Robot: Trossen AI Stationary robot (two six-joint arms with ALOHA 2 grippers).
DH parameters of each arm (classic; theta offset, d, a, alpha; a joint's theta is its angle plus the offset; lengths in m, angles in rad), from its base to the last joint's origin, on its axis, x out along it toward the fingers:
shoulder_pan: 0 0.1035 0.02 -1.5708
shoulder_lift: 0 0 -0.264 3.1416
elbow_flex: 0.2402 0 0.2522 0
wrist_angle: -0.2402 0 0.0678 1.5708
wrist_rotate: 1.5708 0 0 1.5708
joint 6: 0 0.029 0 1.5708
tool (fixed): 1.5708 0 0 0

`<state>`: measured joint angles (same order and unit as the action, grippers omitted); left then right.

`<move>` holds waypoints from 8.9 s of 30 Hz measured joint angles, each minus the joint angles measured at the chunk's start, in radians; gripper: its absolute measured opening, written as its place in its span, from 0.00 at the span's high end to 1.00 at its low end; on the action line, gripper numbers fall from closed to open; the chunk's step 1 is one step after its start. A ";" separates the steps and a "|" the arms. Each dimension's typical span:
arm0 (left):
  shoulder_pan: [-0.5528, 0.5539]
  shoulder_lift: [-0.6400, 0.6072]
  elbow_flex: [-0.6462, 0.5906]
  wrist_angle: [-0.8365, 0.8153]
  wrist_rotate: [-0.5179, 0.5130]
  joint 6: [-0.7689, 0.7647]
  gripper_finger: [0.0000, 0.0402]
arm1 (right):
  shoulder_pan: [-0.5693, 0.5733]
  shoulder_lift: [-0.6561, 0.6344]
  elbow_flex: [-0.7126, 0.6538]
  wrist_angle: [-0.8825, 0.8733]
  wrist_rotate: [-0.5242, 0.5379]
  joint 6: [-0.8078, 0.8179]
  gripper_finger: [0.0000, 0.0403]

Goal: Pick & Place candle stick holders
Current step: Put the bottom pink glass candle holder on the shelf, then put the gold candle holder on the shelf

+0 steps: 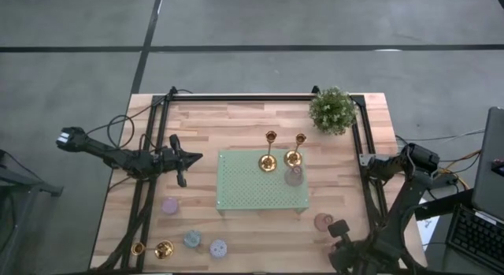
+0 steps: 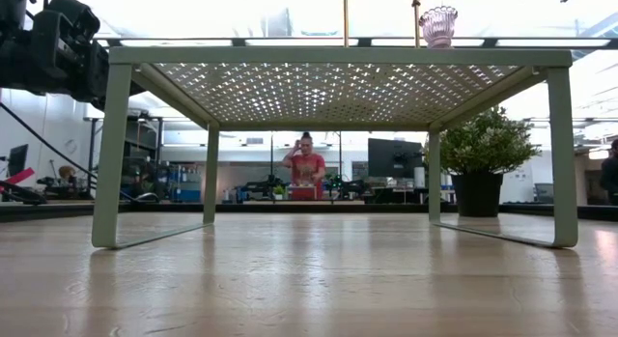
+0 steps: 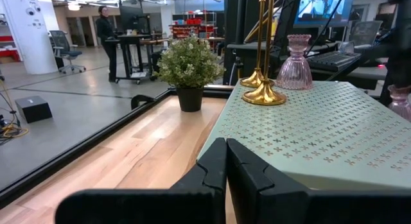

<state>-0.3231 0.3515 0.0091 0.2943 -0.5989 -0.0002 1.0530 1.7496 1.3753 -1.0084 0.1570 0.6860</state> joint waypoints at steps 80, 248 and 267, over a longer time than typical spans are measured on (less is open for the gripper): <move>0.000 0.000 0.000 -0.001 0.000 0.000 0.97 | -0.734 0.281 0.821 -0.562 0.149 -0.412 0.95; 0.000 0.002 0.000 -0.026 0.000 0.000 0.97 | -0.076 -0.895 -0.905 1.123 0.211 -0.510 0.98; 0.000 0.003 0.000 -0.027 0.000 0.000 0.97 | -0.110 -1.387 -1.250 1.137 0.132 -0.604 0.98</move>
<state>-0.3230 0.3542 0.0090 0.2676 -0.5991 -0.0002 0.9434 0.3630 0.1251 0.1286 0.2893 0.0820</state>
